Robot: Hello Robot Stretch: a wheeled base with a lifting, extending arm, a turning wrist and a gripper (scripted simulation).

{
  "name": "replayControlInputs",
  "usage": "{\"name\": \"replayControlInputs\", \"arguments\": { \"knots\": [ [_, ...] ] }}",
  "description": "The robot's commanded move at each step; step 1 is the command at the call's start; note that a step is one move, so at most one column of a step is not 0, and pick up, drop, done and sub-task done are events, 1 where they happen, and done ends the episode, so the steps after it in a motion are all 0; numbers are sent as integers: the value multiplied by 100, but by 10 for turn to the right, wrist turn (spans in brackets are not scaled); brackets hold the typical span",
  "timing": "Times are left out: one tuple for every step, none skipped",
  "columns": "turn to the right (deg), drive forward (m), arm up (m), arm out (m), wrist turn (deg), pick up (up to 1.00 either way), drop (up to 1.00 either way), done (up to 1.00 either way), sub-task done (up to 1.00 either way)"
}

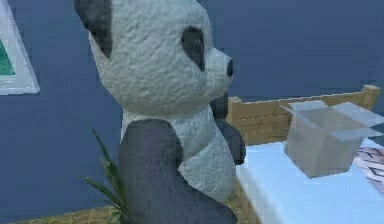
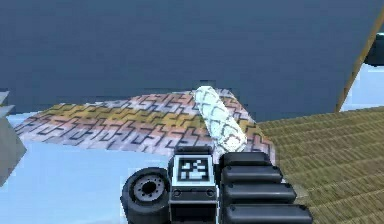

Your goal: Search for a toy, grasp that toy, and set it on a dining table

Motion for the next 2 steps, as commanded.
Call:
{"name": "replayControlInputs", "arguments": {
  "knots": [
    [-450, 0, 0, 0, 0, 0, 0, 0, 0],
    [-450, 0, 0, 0, 0, 0, 0, 0, 0]
  ]
}}
